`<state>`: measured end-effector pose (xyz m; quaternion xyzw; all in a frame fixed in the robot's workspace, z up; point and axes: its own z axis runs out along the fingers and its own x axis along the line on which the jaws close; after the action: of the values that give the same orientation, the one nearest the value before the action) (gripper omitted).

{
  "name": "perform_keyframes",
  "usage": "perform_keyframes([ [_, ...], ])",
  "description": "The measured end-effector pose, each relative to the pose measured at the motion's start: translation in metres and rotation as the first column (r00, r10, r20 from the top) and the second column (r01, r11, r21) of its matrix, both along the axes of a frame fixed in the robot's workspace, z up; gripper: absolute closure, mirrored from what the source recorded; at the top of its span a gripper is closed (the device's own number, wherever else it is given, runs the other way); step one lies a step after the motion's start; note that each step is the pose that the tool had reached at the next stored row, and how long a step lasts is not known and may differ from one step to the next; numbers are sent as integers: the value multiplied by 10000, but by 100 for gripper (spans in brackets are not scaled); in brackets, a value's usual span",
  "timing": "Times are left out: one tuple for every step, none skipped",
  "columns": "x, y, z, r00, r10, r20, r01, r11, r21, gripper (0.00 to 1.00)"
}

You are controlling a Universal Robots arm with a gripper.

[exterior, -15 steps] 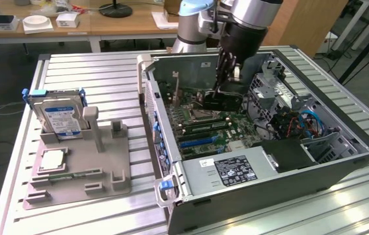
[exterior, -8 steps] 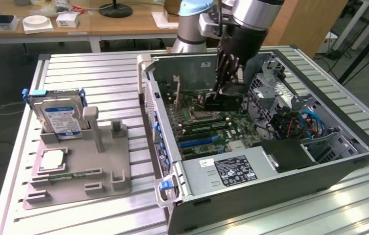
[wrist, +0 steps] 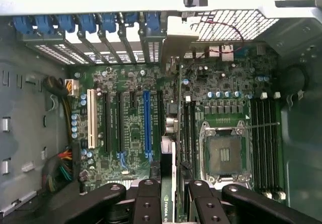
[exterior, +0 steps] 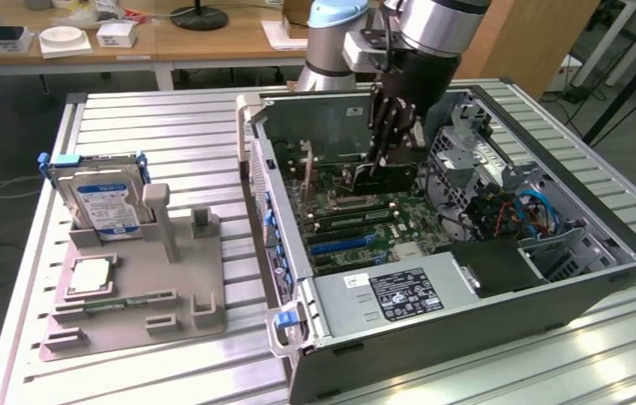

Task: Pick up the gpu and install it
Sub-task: 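Insert the gpu into the slot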

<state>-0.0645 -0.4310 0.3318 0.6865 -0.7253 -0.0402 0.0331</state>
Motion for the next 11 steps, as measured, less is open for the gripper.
perform_keyframes([
  [9, -1, -1, 10000, 1, -1, -1, 10000, -1, 74],
  [17, -4, -14, 10000, -10, -2, 10, 10000, 1, 74],
  [12, -4, -32, 10000, -66, -3, 66, 10000, 1, 74],
  [8, -6, -50, 9999, -122, -3, 122, 9999, 0, 74],
  [8, -27, -62, 9999, -148, -5, 148, 9999, -4, 74],
  [8, -53, -78, 9999, -161, -5, 161, 9999, -5, 74],
  [7, -60, -98, 9999, -167, -3, 167, 9999, 1, 74],
  [7, -61, -116, 9999, -167, -4, 167, 9999, -1, 74],
  [6, -61, -133, 9999, -168, -4, 168, 9999, -3, 74],
  [-9, -61, -151, 9999, -163, -5, 163, 9999, -3, 74],
  [-13, -62, -168, 10000, -99, -6, 99, 10000, -2, 74],
])
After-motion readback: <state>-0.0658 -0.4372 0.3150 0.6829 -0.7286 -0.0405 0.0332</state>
